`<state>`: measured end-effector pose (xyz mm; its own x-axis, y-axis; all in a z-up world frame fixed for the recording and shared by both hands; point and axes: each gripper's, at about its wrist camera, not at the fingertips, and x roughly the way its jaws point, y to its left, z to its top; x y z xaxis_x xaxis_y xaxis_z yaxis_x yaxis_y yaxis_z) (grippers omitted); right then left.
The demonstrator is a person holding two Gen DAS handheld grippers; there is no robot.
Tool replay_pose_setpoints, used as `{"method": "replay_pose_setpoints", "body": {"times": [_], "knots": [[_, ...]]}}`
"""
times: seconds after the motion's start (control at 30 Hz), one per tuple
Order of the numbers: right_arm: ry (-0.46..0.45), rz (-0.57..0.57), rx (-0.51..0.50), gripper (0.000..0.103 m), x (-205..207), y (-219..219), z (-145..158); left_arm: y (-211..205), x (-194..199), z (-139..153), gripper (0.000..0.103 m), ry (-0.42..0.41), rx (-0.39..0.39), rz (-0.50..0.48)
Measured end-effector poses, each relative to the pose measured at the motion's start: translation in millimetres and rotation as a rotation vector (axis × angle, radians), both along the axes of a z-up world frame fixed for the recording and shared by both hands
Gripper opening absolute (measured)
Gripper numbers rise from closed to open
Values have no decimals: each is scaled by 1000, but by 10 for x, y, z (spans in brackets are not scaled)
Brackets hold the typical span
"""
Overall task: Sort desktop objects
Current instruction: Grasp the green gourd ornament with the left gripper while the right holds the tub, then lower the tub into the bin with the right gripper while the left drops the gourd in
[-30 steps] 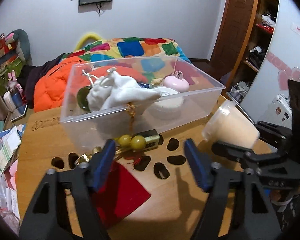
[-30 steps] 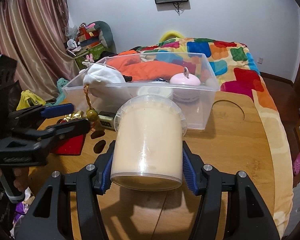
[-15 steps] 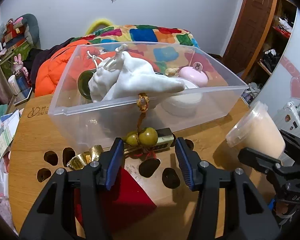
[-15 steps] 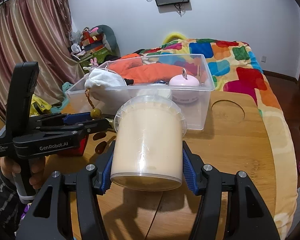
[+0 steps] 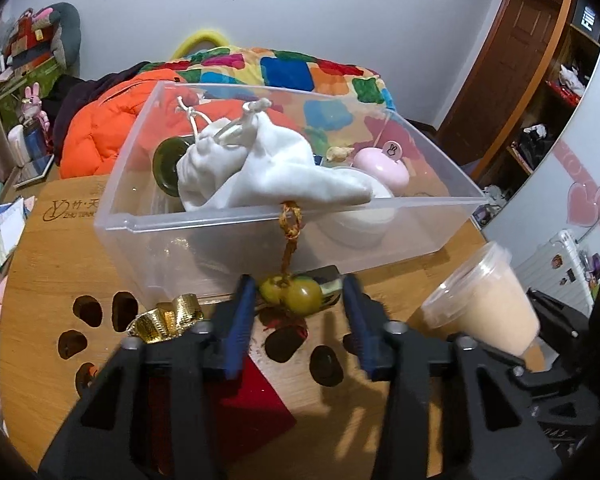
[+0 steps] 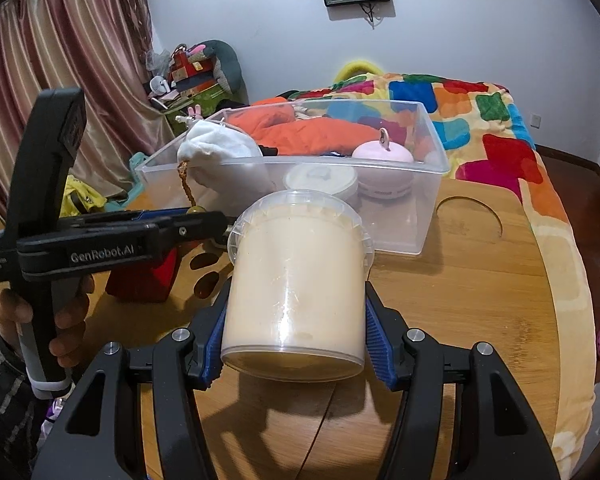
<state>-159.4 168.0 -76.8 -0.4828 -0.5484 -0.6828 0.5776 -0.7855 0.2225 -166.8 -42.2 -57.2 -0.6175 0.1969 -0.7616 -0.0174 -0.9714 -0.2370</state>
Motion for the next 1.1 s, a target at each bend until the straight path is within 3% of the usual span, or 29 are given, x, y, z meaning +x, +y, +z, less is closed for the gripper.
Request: {"method": "replay_pose_setpoints", "body": {"times": [0.03,0.1,0.37,0.77,1.1], "knots": [[-2,1,0,54,0,-7,-3,1,-20,-16,21,-11,8,-5],[-5,3,0,54,0,-14,-5,4,-19,-18,19,-9,13,-8],[1,1,-4,54,16,-17,31,30,59,28,19,12,-3,-15],[14,-13,-15,54,24,-10,128,-169,235,366,19,101,4,11],[56,-27,-3,54,-43,1,301,-202,232,602,19,158,-37,-7]]}}
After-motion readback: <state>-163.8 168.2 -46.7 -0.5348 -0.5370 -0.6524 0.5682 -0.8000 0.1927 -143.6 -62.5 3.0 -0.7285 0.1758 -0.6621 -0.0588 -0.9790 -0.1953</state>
